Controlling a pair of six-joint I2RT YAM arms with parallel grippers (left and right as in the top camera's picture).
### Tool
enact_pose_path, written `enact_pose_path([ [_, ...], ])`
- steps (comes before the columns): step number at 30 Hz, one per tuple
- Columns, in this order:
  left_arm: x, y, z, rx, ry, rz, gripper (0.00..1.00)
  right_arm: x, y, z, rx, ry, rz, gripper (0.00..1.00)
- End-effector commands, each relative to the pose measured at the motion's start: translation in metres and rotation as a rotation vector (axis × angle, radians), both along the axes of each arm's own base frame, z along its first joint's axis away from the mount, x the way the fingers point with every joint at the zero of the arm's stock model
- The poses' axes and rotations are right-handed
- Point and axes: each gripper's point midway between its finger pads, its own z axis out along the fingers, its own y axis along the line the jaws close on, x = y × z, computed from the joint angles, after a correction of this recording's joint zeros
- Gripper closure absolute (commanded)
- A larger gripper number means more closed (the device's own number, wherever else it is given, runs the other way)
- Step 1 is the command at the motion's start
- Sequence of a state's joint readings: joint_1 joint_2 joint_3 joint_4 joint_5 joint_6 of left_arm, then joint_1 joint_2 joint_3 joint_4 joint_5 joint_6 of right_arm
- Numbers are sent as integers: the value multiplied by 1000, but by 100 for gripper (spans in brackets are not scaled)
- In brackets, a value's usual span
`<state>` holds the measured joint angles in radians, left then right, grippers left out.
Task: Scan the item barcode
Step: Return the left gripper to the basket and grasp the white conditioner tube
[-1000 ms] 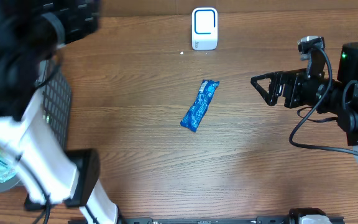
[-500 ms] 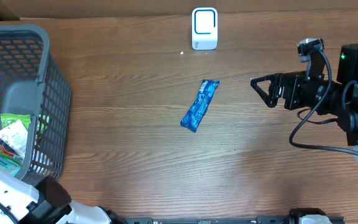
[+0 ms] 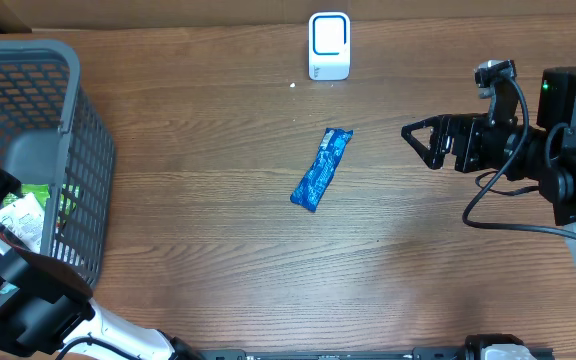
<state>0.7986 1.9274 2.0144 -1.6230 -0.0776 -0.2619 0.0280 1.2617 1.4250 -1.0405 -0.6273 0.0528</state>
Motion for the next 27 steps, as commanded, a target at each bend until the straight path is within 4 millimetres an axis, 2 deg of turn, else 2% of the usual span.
enact_pose_path([
  [1, -15, -10, -23, -50, 77, 23, 37, 1, 2, 12, 5, -35, 4, 0],
  [5, -21, -21, -54, -93, 97, 33, 37, 1, 2, 13, 5, -37, 5, 0],
  [7, -25, -26, -66, -93, 94, 60, 44, 1, 2, 13, 5, -36, 5, 0],
  [12, -37, -38, -94, -18, 15, 68, 41, 2, 2, 13, 6, -42, 5, 0],
  [20, -31, -31, -116, 50, -45, 22, 37, 3, 2, 14, 6, -44, 5, 0],
  [25, -24, -22, -111, 87, -73, 3, 36, 3, 2, 14, 6, -44, 5, 0],
  [27, -27, -16, -107, 120, -49, 8, 30, 3, 2, 14, 6, -44, 4, 0],
])
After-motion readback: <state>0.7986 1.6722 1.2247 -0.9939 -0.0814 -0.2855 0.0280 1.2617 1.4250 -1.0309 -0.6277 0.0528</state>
